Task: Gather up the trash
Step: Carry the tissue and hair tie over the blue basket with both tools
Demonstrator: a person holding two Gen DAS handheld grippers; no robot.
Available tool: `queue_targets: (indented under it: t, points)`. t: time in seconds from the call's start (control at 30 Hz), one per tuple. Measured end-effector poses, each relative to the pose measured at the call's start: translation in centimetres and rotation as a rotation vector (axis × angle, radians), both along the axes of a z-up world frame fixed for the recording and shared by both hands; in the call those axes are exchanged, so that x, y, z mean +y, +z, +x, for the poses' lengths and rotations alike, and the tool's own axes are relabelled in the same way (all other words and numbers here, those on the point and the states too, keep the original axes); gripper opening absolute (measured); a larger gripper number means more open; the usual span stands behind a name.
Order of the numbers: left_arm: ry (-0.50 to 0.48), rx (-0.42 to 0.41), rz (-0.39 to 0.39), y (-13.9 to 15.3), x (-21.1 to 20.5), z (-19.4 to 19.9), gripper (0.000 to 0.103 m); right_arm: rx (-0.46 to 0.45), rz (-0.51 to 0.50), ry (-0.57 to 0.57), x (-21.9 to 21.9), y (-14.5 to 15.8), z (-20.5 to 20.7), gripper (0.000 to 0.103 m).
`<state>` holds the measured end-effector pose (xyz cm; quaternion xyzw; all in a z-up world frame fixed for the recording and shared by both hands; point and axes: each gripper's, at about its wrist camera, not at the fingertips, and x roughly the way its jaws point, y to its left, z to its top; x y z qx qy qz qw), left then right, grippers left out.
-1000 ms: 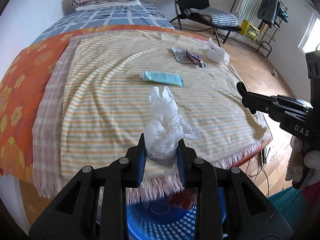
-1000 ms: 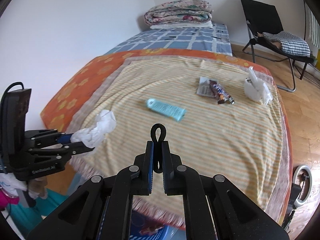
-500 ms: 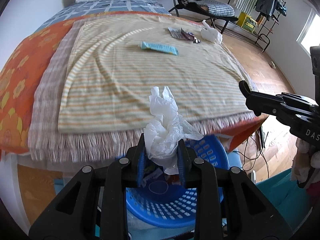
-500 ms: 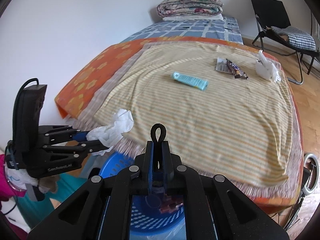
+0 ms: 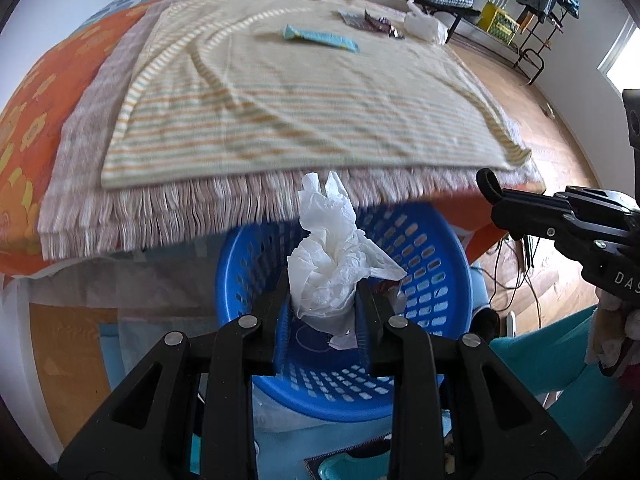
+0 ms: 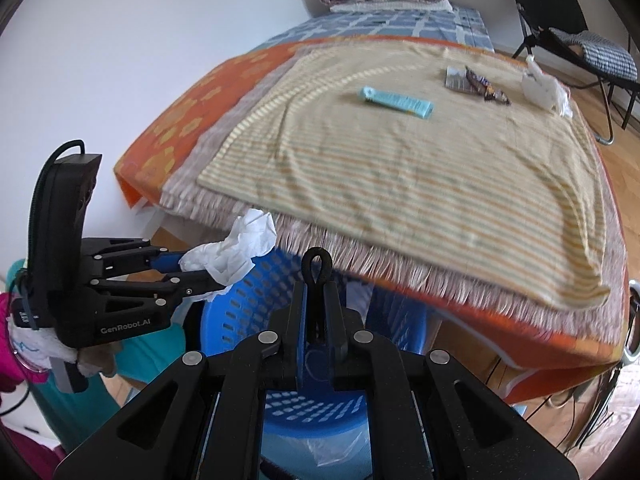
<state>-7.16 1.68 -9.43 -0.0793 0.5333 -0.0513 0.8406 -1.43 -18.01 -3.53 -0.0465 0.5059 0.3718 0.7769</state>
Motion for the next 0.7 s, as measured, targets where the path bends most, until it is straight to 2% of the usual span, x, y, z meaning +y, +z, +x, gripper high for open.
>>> queue_targets:
  t: [0.4,0.7]
  points:
    - [-0.006,0.081,-0.004,-2.7,-0.2,-0.7,0.027,0.058,-0.030,0.022,0.6,-2.5,-1.0,0.006]
    - [-0.027,0.098,0.000,-3.2,-0.8,-0.4,0.027,0.093,-0.049,0.032,0.9,-3.9,-1.1,0.006]
